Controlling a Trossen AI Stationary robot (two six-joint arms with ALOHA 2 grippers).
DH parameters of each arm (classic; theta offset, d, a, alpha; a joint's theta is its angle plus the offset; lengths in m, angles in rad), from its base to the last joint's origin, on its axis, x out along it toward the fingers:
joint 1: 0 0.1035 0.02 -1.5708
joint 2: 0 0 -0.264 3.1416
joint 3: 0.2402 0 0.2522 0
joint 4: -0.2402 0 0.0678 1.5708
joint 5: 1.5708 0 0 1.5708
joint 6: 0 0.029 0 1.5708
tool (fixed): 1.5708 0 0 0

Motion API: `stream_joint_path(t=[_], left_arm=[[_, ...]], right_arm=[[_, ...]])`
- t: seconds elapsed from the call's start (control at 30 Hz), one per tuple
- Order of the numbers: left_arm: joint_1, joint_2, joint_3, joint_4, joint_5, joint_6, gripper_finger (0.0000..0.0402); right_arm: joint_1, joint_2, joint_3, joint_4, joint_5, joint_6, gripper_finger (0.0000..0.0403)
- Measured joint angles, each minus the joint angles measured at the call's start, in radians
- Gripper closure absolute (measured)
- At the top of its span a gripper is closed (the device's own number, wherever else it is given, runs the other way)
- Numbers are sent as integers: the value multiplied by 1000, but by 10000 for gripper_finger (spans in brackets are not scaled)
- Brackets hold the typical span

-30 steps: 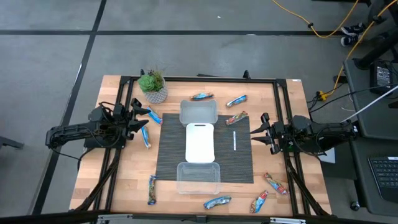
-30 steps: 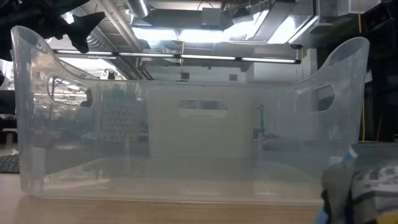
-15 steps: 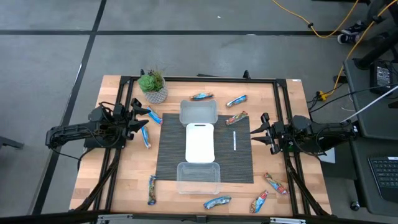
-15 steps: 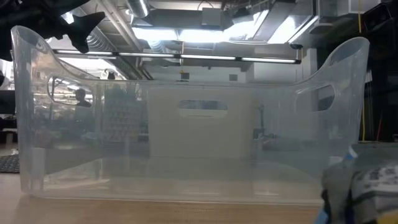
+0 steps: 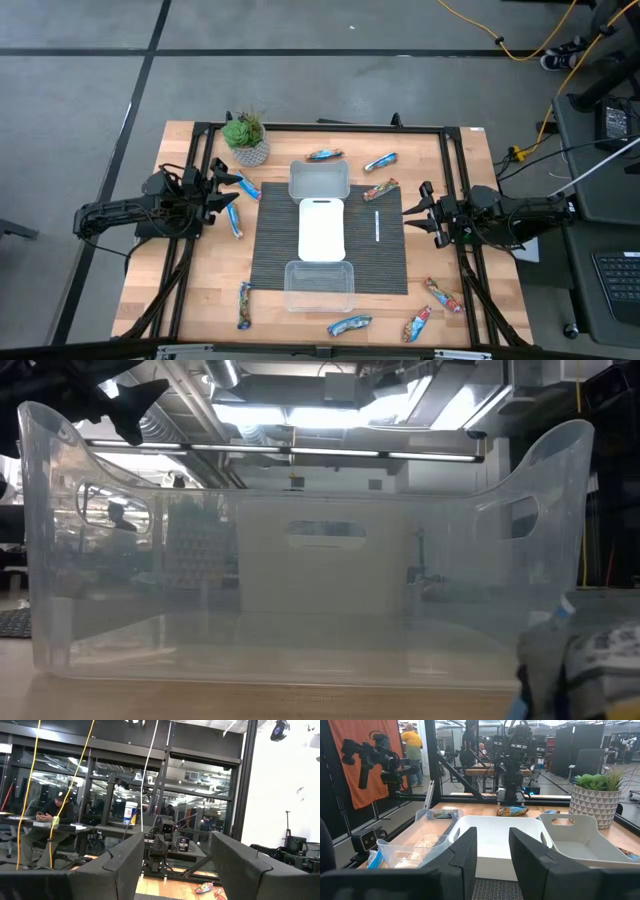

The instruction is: Pick and place Granola Bars by type

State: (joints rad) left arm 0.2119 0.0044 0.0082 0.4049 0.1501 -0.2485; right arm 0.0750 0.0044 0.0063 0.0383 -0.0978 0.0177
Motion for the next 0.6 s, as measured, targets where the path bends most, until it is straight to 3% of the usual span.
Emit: stream_joint_path(t=[0.47, 0.6], left_arm=[[0, 0, 0, 0, 0, 0, 184], [0, 0, 0, 0, -1, 87, 184]], right_arm=[[0, 0, 0, 0, 0, 0, 286], [0, 0, 0, 0, 0, 0, 286]])
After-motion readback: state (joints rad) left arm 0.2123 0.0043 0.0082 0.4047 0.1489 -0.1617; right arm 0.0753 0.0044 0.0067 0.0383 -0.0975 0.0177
